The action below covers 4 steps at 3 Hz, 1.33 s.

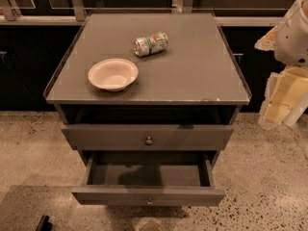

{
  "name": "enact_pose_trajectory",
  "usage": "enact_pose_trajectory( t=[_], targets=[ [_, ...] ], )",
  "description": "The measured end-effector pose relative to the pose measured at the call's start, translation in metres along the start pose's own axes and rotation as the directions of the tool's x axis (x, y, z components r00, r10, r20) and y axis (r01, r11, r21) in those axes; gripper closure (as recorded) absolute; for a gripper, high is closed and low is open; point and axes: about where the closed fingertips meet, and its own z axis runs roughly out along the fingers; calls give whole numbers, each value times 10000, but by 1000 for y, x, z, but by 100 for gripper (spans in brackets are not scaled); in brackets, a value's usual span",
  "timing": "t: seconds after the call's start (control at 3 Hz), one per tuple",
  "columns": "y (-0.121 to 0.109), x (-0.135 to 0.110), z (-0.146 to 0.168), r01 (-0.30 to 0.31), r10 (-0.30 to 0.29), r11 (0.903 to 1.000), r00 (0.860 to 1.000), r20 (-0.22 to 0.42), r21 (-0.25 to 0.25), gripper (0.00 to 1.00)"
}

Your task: Close middle drawer

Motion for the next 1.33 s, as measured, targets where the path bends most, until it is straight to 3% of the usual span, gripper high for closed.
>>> enact_pose_trajectory(
  t=[0.33, 0.67, 1.0, 1.33],
  targets=[
    [0, 0, 0, 0, 0, 10000, 10000, 0, 0, 0],
    [14, 5, 8, -203, 197, 9996, 9994, 287, 206, 0],
    [57, -1, 14, -1143, 1069, 9920, 9863, 1256, 530, 0],
    [107, -11, 29, -2113, 1872, 9742, 9527, 2395, 789, 0]
  ],
)
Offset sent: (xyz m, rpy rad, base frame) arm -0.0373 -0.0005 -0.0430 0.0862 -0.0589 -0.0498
